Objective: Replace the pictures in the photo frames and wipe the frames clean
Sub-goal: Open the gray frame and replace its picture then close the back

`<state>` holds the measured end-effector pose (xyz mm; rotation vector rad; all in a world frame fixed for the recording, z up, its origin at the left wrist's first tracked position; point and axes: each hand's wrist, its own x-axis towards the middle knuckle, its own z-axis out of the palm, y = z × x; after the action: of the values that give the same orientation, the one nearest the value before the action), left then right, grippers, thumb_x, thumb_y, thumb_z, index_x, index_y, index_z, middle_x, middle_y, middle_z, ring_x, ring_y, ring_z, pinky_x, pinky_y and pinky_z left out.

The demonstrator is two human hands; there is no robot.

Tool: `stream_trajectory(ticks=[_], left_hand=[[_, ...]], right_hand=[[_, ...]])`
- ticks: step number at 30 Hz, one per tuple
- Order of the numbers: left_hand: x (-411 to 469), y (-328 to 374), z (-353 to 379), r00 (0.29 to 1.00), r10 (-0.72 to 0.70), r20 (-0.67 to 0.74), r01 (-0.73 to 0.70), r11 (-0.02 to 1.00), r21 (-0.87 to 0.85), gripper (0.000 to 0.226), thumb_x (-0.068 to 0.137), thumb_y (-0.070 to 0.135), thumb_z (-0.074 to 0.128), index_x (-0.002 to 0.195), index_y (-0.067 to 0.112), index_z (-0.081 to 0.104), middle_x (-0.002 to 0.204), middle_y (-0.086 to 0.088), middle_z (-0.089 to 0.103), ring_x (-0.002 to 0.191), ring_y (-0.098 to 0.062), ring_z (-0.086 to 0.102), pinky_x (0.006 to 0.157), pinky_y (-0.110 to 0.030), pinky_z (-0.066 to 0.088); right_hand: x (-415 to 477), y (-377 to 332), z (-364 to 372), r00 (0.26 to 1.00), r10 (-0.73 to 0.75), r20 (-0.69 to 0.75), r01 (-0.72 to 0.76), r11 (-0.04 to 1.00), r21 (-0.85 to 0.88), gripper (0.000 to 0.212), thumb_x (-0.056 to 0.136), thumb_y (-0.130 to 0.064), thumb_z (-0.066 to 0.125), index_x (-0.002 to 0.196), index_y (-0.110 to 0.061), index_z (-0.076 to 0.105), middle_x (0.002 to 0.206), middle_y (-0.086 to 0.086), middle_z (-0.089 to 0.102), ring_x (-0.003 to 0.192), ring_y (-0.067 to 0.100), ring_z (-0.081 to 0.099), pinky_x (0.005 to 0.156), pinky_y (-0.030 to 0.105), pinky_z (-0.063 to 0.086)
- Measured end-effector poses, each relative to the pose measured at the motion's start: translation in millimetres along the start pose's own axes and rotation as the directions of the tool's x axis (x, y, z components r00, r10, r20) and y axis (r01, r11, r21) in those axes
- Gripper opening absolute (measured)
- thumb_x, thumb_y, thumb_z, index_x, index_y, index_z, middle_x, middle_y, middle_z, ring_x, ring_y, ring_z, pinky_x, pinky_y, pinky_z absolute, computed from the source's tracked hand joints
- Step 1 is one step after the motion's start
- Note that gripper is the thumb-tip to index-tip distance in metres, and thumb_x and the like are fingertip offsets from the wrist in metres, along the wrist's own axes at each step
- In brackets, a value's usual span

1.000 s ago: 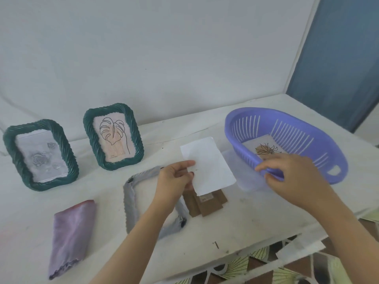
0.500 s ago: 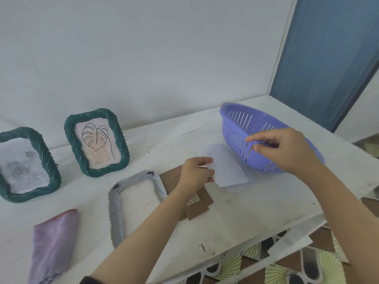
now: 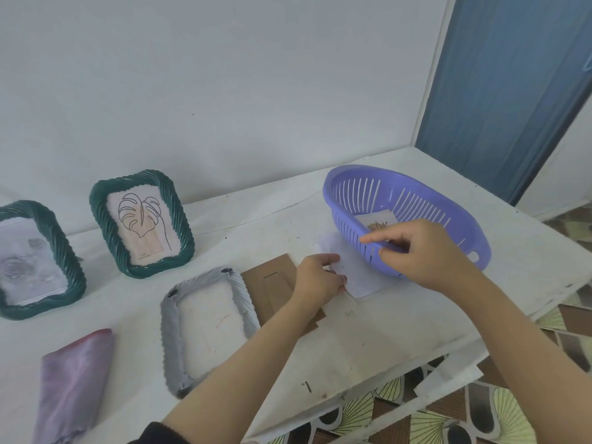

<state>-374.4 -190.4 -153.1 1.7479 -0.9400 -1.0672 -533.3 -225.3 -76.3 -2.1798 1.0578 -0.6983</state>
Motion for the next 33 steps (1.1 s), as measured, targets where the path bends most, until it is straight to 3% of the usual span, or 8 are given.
stream_trajectory(ticks=[5, 8, 13, 17, 22, 26, 29, 33], left_hand=[[-2.6, 1.0, 0.8, 1.0, 0.017, 0.006, -0.017, 1.0, 0.021, 0.051, 0.079, -0.006, 0.061, 0.128, 0.004, 0.05, 0.093, -0.007, 0.059, 0.058, -0.01, 0.06, 0.052, -0.014, 0.052], [-4.4, 1.7, -2.4, 0.997, 0.075, -0.006, -0.074, 0.992, 0.098, 0.052, 0.081, 0.002, 0.062, 0.131, 0.008, 0.049, 0.104, 0.0, 0.057, 0.063, -0.014, 0.062, 0.06, -0.023, 0.056], [-7.5, -0.3, -9.8, 0.931, 0.328, -0.159, -0.269, 0.913, 0.306, 0.05, 0.091, 0.016, 0.053, 0.138, 0.017, 0.038, 0.139, -0.004, 0.042, 0.107, -0.015, 0.056, 0.09, -0.025, 0.045], [-7.7, 4.5, -17.3, 0.827, 0.546, -0.132, -0.482, 0.811, 0.331, 0.057, 0.093, 0.036, 0.049, 0.144, 0.032, 0.024, 0.152, 0.003, 0.025, 0.14, -0.012, 0.019, 0.107, -0.025, 0.024], [-3.8, 12.3, -21.9, 0.829, 0.56, 0.01, -0.495, 0.724, 0.48, 0.047, 0.089, 0.045, 0.052, 0.135, 0.037, 0.041, 0.153, 0.004, 0.025, 0.138, -0.015, 0.022, 0.11, -0.035, 0.027], [-2.8, 9.7, -20.5, 0.842, 0.538, 0.031, -0.481, 0.723, 0.496, 0.048, 0.089, 0.048, 0.051, 0.135, 0.037, 0.041, 0.153, 0.007, 0.024, 0.139, -0.015, 0.025, 0.109, -0.037, 0.029], [-2.6, 10.0, -20.6, 0.843, 0.538, 0.03, -0.479, 0.724, 0.496, 0.049, 0.089, 0.049, 0.051, 0.135, 0.038, 0.04, 0.153, 0.008, 0.023, 0.138, -0.014, 0.025, 0.109, -0.036, 0.03], [-2.5, 10.3, -21.9, 0.847, 0.531, 0.036, -0.477, 0.726, 0.496, 0.049, 0.088, 0.048, 0.051, 0.135, 0.04, 0.039, 0.153, 0.009, 0.023, 0.138, -0.014, 0.026, 0.108, -0.036, 0.03]], right_hand=[[-7.5, 4.5, 14.7, 0.996, 0.009, 0.084, -0.003, 0.998, -0.069, 0.036, 0.08, -0.001, 0.057, 0.101, -0.026, 0.072, 0.092, 0.001, 0.072, 0.078, 0.021, 0.066, 0.068, 0.029, 0.055], [-10.0, 5.7, 16.3, 0.997, 0.0, 0.077, 0.005, 0.998, -0.066, 0.035, 0.081, -0.001, 0.057, 0.101, -0.026, 0.072, 0.089, -0.011, 0.069, 0.078, 0.015, 0.065, 0.069, 0.023, 0.054], [-9.0, 5.1, 9.6, 0.996, 0.036, 0.084, -0.038, 0.999, 0.02, 0.029, 0.083, -0.006, 0.059, 0.091, -0.03, 0.073, 0.083, -0.01, 0.071, 0.074, 0.022, 0.064, 0.068, 0.025, 0.054], [11.2, 10.5, -6.1, 0.972, 0.23, 0.055, -0.236, 0.935, 0.264, 0.025, 0.088, -0.004, 0.052, 0.089, -0.016, 0.073, 0.094, 0.002, 0.072, 0.079, 0.013, 0.068, 0.069, 0.02, 0.055], [48.1, 41.3, -13.1, 0.923, 0.384, 0.023, -0.372, 0.908, -0.195, 0.016, 0.086, -0.014, 0.056, 0.096, -0.016, 0.069, 0.105, 0.003, 0.067, 0.095, 0.02, 0.06, 0.077, 0.026, 0.043], [61.6, 61.6, -7.8, 0.799, 0.584, 0.145, -0.411, 0.706, -0.576, 0.053, 0.079, -0.013, 0.059, 0.13, -0.018, 0.047, 0.135, 0.009, 0.047, 0.116, 0.028, 0.05, 0.084, 0.03, 0.043], [65.2, 60.1, -2.7, 0.759, 0.619, 0.204, -0.387, 0.68, -0.623, 0.07, 0.073, -0.01, 0.065, 0.136, -0.022, 0.035, 0.133, 0.012, 0.044, 0.104, 0.029, 0.051, 0.069, 0.028, 0.042], [65.8, 60.2, 0.5, 0.82, 0.561, 0.115, -0.405, 0.71, -0.576, 0.062, 0.076, 0.004, 0.057, 0.131, -0.016, 0.037, 0.125, 0.014, 0.049, 0.091, 0.028, 0.05, 0.066, 0.031, 0.045]])
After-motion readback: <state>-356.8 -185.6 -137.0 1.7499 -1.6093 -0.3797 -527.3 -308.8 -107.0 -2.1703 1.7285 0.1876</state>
